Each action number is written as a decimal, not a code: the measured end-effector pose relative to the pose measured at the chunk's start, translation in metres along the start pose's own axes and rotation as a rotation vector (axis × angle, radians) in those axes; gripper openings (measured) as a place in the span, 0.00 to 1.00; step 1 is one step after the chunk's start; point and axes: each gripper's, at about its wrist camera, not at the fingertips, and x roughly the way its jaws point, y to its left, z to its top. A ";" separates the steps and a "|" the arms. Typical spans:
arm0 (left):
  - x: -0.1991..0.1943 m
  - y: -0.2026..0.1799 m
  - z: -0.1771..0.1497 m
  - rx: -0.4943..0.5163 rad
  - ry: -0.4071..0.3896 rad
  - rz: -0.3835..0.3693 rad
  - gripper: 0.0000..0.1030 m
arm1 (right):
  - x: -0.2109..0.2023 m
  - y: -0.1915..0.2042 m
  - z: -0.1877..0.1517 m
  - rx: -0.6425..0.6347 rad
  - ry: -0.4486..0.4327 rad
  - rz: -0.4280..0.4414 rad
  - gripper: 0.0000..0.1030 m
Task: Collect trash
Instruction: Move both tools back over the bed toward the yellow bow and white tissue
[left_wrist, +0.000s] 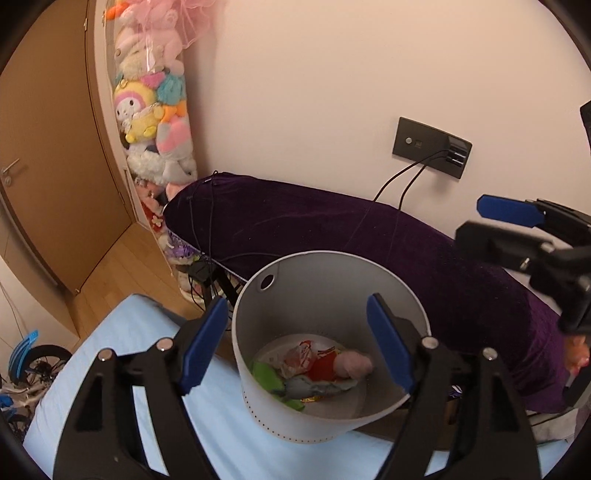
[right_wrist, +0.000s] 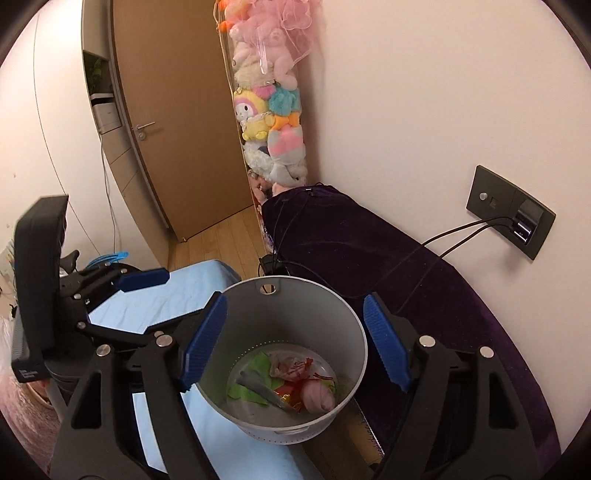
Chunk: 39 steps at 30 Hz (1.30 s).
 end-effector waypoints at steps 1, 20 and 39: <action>-0.002 0.003 -0.003 0.001 -0.001 0.002 0.75 | -0.001 0.002 0.000 -0.003 -0.002 0.003 0.71; -0.125 0.077 -0.118 -0.104 -0.052 0.204 0.75 | -0.022 0.151 -0.073 -0.227 -0.027 0.066 0.71; -0.308 0.226 -0.340 -0.428 -0.013 0.606 0.75 | -0.024 0.419 -0.191 -0.425 0.018 0.410 0.71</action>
